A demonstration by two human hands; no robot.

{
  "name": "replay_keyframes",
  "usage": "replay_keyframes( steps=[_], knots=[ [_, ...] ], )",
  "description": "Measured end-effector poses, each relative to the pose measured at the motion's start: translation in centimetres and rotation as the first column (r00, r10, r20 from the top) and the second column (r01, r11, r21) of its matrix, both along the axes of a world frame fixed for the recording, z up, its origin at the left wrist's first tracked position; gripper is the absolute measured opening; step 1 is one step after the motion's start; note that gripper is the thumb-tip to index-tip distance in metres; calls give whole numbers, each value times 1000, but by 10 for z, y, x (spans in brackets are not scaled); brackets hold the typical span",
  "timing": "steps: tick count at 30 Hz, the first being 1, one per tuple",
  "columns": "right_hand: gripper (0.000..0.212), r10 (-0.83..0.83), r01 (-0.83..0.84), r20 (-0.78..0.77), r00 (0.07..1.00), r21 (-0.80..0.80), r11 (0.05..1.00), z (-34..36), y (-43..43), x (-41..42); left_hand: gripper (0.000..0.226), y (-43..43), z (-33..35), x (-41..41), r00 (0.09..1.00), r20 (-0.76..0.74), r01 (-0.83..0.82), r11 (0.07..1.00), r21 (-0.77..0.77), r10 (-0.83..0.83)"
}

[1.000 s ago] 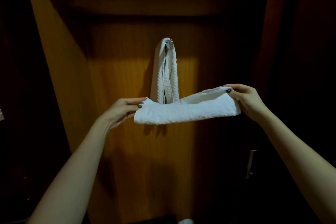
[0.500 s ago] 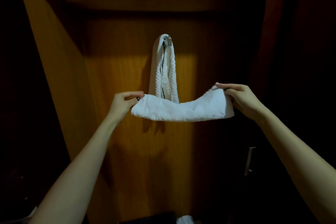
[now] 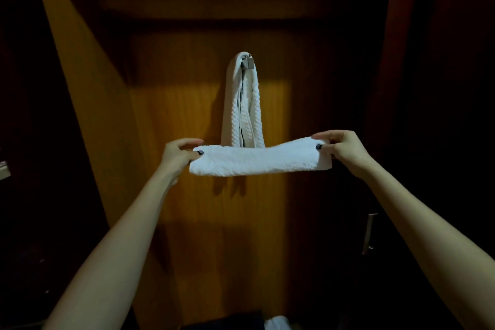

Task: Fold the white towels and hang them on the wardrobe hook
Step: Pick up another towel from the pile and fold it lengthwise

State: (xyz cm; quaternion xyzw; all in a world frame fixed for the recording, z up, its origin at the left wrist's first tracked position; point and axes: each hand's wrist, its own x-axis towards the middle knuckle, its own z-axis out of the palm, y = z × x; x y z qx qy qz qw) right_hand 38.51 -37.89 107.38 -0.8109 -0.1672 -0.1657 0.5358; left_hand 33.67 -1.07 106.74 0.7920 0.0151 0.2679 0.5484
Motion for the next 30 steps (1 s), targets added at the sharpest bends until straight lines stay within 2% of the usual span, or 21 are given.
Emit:
replay_keyframes(
  steps=[4, 9, 11, 13, 15, 17, 19, 23, 30],
  knots=[
    [33, -41, 48, 89, 995, -86, 995, 2, -2, -2, 35, 3, 1, -6, 988, 145, -52, 998, -42, 57],
    [23, -86, 137, 173, 981, -310, 941, 14, 0, -2, 32, 10, 9, -11, 970, 244, -31, 999, 42, 20],
    [20, -121, 197, 221, 968, -366, 909, 18, 1, -1, 32, 14, 12, -11, 974, 226, -12, 992, 123, -16],
    [22, -144, 227, 228, 963, -399, 888, 21, 1, 0, 36, 17, 15, -14, 981, 160, 84, 985, 154, -108],
    [25, -151, 226, 201, 968, -429, 875, 22, 1, 2, 41, 20, 15, -16, 975, 105, 189, 980, 53, -194],
    [24, -156, 226, 187, 970, -453, 862, 23, 2, 3, 39, 22, 16, -17, 974, 79, 213, 977, -5, -212],
    [21, -145, 221, 195, 970, -459, 860, 24, 3, 3, 37, 24, 16, -17, 978, 20, 204, 977, 52, -206],
    [11, -89, 141, 143, 986, -410, 901, 27, 7, -2, 45, 22, 17, -17, 978, -126, 198, 943, 268, -169],
    [14, -57, 86, 117, 991, -260, 962, 31, 19, -12, 25, 27, 18, -13, 992, -116, 86, 922, 378, -45]
  ],
)
